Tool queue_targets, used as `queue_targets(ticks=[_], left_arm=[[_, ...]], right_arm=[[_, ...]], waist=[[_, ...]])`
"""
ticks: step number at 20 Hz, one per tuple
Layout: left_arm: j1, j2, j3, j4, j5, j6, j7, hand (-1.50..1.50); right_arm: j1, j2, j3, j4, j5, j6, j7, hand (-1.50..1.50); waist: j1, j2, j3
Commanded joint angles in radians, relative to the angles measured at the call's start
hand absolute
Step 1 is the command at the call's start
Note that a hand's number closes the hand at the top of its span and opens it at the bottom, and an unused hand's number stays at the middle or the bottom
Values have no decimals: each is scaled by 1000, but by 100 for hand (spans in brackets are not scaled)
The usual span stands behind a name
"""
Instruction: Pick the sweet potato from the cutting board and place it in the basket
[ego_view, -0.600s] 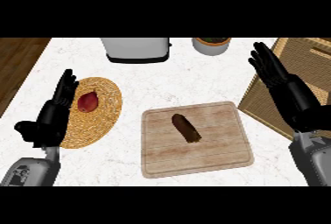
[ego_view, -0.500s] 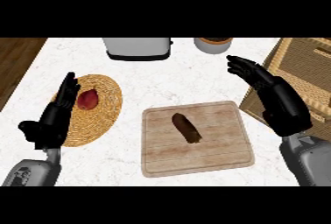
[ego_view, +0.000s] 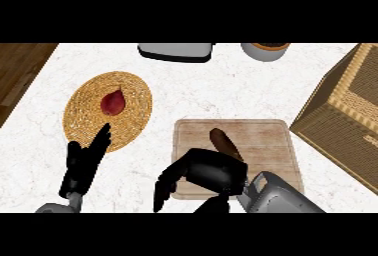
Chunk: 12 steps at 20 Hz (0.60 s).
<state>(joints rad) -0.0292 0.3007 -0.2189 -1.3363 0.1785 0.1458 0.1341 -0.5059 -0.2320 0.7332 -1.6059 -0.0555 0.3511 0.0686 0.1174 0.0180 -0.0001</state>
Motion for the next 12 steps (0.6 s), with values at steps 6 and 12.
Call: queue_targets(ticks=[6, 12], left_arm=[[88, 18, 23, 13, 38, -6, 84, 0], [101, 33, 49, 0, 47, -2, 92, 0]], right_arm=[[-179, 109, 305, 80, 539, -143, 121, -150], [-467, 148, 279, 34, 678, 64, 345, -150]], waist=[[-86, -35, -2], [-102, -33, -3]])
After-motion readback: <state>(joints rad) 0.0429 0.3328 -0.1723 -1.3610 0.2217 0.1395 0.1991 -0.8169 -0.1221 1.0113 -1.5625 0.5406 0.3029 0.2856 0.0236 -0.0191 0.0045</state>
